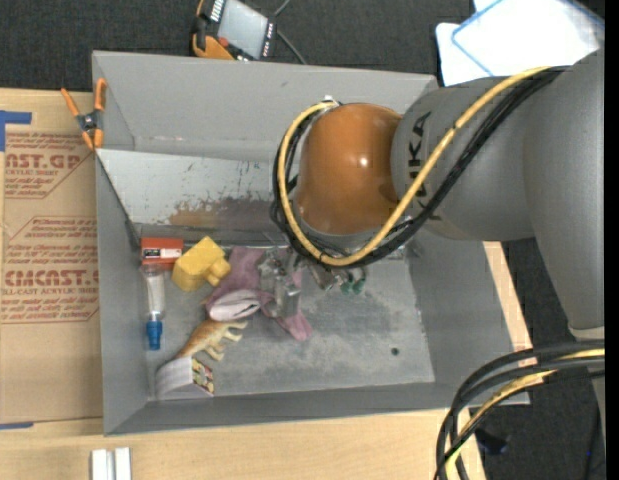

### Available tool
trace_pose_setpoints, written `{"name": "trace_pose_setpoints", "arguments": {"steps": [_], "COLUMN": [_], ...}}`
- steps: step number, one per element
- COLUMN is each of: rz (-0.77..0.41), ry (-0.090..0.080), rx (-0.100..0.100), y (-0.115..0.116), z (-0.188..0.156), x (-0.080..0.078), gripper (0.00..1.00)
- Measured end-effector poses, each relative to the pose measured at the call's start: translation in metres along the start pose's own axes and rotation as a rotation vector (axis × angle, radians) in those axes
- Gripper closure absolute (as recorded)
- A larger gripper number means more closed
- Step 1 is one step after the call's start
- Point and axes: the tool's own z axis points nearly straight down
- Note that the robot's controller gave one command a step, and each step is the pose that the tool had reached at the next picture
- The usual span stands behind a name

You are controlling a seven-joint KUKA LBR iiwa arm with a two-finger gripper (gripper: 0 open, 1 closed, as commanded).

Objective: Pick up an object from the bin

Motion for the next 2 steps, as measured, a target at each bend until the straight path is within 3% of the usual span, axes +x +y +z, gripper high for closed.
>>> {"name": "trace_pose_setpoints", "arguments": {"steps": [1,2], "rz": [0.019,-0.161], "ry": [0.009,0.002], "rx": [-0.002,-0.001], "y": [-0.001,0.011], "z": [-0.025,-0.075], "x": [-0.001,0.001], "gripper": [1.00,1.00]}}
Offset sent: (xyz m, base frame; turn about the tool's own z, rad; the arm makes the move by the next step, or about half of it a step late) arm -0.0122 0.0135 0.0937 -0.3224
